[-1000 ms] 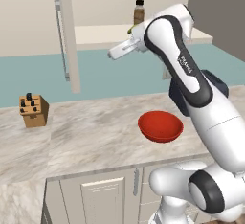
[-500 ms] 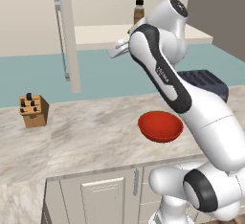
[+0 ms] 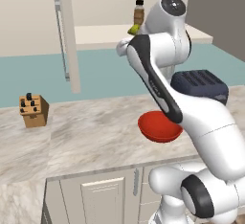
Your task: Open the cabinet. Pick the pear and mango from the cabinet and place them into the bowl. Then close the cabinet.
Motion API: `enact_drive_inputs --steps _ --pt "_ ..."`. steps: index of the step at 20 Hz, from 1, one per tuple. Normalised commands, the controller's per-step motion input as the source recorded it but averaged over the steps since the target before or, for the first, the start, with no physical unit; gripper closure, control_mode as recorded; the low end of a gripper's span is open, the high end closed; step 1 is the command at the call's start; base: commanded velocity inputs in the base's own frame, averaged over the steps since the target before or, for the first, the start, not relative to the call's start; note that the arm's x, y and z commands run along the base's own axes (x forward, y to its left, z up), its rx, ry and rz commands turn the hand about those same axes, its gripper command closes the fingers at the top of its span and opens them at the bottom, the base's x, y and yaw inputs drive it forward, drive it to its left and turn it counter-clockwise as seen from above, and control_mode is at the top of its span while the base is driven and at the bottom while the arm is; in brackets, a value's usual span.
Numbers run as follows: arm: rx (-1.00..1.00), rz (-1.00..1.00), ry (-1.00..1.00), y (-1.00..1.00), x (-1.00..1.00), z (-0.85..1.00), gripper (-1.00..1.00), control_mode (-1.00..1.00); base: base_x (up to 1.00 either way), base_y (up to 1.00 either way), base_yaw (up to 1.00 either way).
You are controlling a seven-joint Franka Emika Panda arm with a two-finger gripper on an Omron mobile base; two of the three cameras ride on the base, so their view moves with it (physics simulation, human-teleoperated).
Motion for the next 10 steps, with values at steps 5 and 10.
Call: enact_drive_inputs --steps 5,10 --pt "-0.01 -0.24 0.00 -0.65 0.00 0.00 1.00 -1.00 0.00 0.00 0.00" --pt "-0.01 -0.19 0.00 -0.63 0.00 0.00 1.00 -1.00 0.00 0.00 0.00"
